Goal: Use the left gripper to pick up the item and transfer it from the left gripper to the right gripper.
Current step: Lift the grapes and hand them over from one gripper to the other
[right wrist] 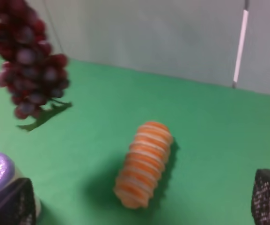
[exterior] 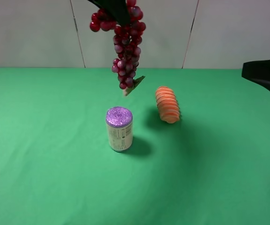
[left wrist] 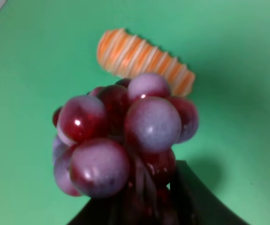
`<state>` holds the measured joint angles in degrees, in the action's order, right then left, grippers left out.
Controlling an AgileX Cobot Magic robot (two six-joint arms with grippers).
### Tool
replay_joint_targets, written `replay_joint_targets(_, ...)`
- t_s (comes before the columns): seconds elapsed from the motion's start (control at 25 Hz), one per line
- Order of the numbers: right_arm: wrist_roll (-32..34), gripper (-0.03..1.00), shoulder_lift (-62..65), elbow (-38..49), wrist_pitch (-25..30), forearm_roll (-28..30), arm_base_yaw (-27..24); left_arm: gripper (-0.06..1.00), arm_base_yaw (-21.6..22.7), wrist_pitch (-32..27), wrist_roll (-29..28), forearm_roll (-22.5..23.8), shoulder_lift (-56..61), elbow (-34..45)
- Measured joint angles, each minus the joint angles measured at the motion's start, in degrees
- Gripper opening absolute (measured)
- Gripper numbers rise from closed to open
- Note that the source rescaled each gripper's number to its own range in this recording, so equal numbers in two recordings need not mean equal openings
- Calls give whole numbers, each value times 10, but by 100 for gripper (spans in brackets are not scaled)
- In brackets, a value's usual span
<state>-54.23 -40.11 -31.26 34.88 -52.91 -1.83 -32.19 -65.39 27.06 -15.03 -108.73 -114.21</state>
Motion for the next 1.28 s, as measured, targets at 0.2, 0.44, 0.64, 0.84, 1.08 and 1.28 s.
replay_joint_targets(0.2,-150,100,-54,0,-2,-120,0,1,-24,24,28,0,-9,-10)
replay_joint_targets(0.44,-295,100,-111,-1,9,-250,0,1,-36,37,52,-2,-9,-10)
replay_joint_targets(0.64,-386,100,-168,-1,31,-317,0,1,-36,44,56,-1,-9,-10)
replay_joint_targets(0.84,-484,100,-227,-1,64,-404,0,0,-36,55,58,-1,-9,-10)
replay_joint_targets(1.08,-579,100,-294,-6,108,-464,0,0,-38,83,77,-31,-9,-10)
replay_joint_targets(1.28,-590,100,-332,-45,80,-467,53,0,-60,110,91,-34,-9,-10)
